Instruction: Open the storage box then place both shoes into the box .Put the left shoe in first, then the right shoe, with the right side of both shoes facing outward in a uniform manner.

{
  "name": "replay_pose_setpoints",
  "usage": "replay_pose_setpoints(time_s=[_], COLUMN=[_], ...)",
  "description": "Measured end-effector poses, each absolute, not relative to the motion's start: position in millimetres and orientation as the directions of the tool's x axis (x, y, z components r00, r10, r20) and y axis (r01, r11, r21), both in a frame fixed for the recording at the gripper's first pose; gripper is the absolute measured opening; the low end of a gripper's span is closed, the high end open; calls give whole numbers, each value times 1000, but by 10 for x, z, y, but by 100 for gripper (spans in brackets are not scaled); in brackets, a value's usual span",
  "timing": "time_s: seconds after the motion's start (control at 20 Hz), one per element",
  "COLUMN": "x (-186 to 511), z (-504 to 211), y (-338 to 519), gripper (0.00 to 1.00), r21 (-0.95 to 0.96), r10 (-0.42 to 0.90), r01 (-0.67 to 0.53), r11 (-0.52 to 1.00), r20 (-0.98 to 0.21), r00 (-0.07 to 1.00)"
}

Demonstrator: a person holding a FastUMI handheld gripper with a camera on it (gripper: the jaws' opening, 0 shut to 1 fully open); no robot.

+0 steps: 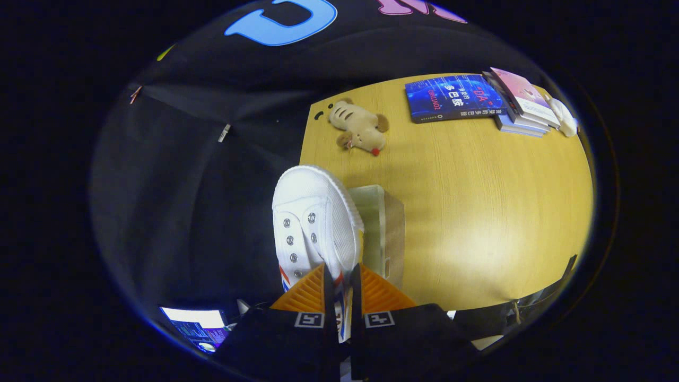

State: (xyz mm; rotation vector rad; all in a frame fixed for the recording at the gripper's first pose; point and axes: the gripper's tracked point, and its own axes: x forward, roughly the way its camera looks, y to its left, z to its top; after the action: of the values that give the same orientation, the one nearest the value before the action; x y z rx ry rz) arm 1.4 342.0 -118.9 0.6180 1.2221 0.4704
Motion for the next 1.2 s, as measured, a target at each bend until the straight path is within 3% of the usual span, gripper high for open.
replay_pose_setpoints(time_s=[0.65, 0.85, 1.05, 1.15, 1.2], x=[20, -16, 0, 10, 1], z=[-1948, -1990, -1855, -1809, -1790], y=[3702, 3779, 3902, 3880, 3893], gripper=[13, 19, 36, 57, 74], r21=[509, 513, 589, 603, 610], r10=[500, 505, 577, 590, 598], r01=[-6, -11, 0, -2, -9], r11=[860, 859, 808, 798, 792], r20=[-842, -842, -791, -781, -774], r00=[204, 187, 201, 205, 206])
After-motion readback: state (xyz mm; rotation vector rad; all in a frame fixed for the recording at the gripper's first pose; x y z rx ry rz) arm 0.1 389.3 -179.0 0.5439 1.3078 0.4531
